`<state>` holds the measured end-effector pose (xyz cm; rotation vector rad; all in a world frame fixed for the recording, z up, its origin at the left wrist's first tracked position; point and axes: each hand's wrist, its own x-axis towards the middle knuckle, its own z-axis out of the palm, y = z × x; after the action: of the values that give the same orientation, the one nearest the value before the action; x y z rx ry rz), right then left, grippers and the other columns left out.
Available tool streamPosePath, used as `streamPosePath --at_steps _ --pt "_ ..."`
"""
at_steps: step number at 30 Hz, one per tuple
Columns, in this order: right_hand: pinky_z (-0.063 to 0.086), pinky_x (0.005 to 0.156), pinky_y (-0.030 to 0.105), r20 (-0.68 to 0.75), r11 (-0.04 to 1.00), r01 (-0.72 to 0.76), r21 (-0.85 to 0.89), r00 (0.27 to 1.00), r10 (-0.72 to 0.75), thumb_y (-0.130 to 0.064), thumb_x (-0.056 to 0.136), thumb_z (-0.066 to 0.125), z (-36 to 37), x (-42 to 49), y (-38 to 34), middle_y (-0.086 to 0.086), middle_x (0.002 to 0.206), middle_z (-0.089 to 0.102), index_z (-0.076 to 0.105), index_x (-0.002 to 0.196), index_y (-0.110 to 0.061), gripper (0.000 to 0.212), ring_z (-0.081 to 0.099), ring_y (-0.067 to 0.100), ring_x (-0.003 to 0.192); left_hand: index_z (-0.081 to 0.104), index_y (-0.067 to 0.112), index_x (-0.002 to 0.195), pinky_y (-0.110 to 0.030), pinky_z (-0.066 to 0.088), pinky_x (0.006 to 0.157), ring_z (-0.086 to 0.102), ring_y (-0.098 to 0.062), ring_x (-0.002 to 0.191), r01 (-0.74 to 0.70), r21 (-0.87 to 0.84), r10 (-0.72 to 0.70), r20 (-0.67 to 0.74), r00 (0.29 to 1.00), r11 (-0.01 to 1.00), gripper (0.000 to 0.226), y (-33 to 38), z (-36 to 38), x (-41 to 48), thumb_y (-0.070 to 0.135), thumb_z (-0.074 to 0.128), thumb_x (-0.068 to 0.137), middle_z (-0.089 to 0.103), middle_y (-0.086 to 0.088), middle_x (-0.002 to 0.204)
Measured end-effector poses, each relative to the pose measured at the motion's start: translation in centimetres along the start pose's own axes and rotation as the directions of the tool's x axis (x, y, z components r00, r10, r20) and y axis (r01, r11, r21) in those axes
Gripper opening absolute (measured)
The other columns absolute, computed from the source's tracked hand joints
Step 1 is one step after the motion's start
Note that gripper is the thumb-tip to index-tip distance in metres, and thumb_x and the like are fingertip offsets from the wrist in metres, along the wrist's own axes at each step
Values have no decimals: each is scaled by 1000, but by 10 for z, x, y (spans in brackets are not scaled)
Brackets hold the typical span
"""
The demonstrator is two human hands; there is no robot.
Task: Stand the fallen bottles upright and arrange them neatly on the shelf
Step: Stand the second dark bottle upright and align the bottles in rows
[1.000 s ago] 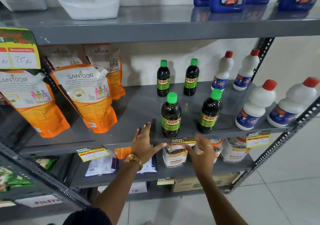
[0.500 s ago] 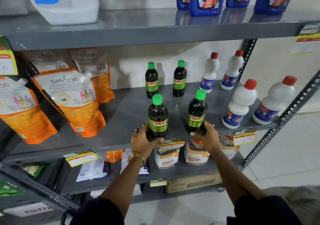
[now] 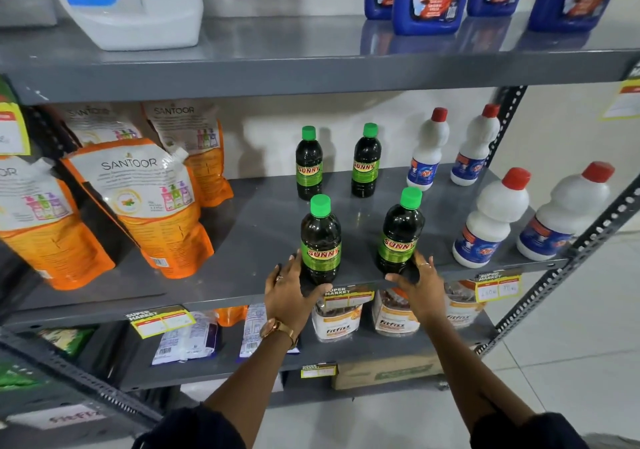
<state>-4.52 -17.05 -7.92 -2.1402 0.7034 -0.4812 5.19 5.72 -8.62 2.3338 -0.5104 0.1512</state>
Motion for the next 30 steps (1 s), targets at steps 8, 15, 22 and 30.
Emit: streamPosePath --at_steps 8,15,22,30 --pt "51 83 35 -389 966 48 255 920 56 -54 74 63 -16 -9 9 9 114 61 57 111 -17 52 58 27 106 15 12 146 -44 35 103 39 -30 129 -68 -184 40 -152 988 981 115 -2 3 -19 44 84 60 42 -16 142" --pt "29 107 26 -513 944 6 330 841 173 -22 70 83 -72 12 44 12 147 34 27 145 -11 94 34 23 135 8 29 147 -41 29 108 20 -14 139 -352 -117 329 -177 928 929 89 30 40 -73 54 60 80 25 -2 150" --pt "45 83 31 -191 983 49 176 981 -15 -12 69 83 -102 38 76 12 122 62 48 128 -11 68 58 21 103 2 23 146 -39 25 114 21 -17 141 -128 -403 137 -7 991 906 91 98 77 -33 51 59 80 17 -4 152" --pt "51 81 33 -168 981 36 191 986 -3 -17 66 85 -105 47 85 11 121 65 50 125 -9 69 62 26 101 40 17 134 -42 47 94 56 -21 110 26 -421 -9 41 999 907 79 119 102 8 52 67 68 63 -6 118"
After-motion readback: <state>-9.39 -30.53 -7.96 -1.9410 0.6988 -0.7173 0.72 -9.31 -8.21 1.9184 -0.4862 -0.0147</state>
